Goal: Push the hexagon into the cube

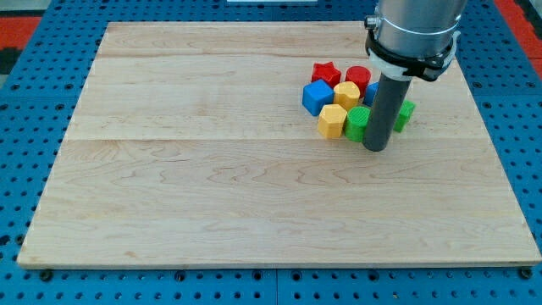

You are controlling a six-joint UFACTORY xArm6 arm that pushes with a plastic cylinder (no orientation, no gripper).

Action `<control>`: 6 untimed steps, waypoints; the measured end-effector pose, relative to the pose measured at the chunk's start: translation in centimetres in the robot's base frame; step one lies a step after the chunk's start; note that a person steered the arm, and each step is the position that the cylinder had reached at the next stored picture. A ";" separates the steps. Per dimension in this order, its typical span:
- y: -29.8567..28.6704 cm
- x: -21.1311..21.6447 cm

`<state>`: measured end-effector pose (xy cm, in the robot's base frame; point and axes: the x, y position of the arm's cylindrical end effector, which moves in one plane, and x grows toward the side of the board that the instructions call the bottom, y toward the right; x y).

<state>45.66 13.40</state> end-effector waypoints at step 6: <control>-5.3 1.1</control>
